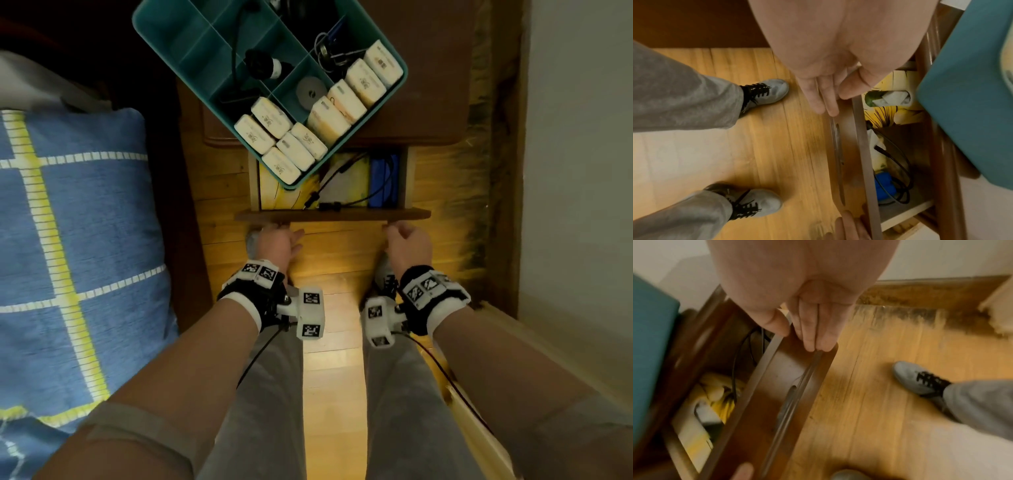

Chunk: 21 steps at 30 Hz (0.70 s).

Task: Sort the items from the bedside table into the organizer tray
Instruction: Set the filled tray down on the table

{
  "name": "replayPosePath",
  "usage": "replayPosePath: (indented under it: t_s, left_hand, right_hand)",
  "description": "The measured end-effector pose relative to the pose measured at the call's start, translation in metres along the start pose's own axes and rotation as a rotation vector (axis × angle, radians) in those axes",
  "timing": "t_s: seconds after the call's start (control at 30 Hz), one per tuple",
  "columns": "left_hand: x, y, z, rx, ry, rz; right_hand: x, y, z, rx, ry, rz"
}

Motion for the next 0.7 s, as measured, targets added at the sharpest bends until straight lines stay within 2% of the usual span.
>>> replayPosePath:
  t_s: [0.13,0.23,0.37,0.5,0.6,0.67,0.7]
  left_hand:
    - [-0.039,0.01,0.009,0.074,0.068,0.077]
    - [-0.062,0.011,0.01,0.063,0.072,0.116]
    - [-0.069,0.002,-0.001,0.06,-0.088,0.128]
    - [-0.086,-0.018,-0.018,-0.033,-0.21,0.206]
    - [-0.113,-0.034,-0.028,-0.064,-0.271,0.288]
    - [-0.134,-0.045,-0.028,-0.032,-0.178,0.338]
    - [-0.144,-0.049,-0.027,-0.011,-0.098,0.354]
  right_hand:
    - [0.05,0.028,0.002,0.056,0.018,-0.069]
    - [0.084,0.043,0.005,0.141,0.011,-0.137]
    - [0.1,0.05,0.013,0.169,0.061,-0.187]
    - [0.11,0.029,0.0,0.05,0.034,-0.183]
    - [0.153,0.001,-0.024,-0.121,0.084,-0.297]
    - [0.188,-0.012,-0.035,-0.186,0.146,-0.358]
    - [0.207,-0.015,-0.036,-0.167,0.161,-0.387]
Point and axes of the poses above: each hand's wrist, its own y-axis towards the middle knuckle, its own z-axis out of the palm, x = y × z, the point moved 9 cm from there along y, towards the middle knuckle, and after that the axes turned 11 degrees about x, right-handed, at the moved point
